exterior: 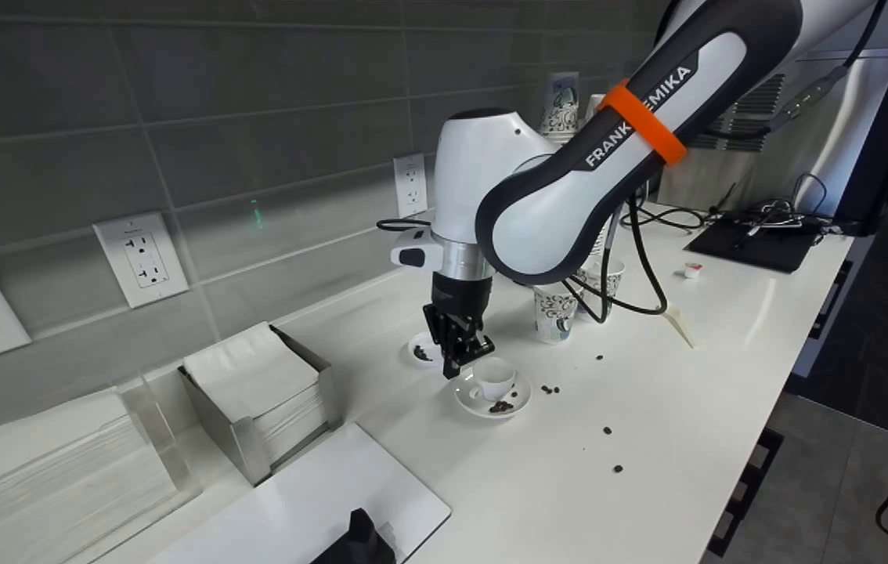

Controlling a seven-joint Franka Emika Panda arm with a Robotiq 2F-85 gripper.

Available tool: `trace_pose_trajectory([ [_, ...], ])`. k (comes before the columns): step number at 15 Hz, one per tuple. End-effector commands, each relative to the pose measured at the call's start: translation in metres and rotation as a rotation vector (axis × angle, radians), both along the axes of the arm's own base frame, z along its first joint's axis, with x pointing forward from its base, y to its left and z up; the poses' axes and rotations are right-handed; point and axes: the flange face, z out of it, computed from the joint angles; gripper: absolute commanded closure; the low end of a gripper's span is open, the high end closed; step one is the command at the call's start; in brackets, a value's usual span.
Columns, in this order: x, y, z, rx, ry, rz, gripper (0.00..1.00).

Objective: Twist the tea cup handle to the right

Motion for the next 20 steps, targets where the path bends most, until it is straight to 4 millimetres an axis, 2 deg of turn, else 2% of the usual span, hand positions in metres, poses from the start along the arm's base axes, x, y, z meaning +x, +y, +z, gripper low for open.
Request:
trace_pose_trajectory([
  [1,-0.002,-0.003,-0.014,-0.010,0.017,-0.009,1.00],
  [8,-0.004,-0.009,-0.028,-0.026,0.044,-0.014,1.00],
  [20,-0.015,-0.013,-0.027,-0.048,0.130,-0.029,1.00],
])
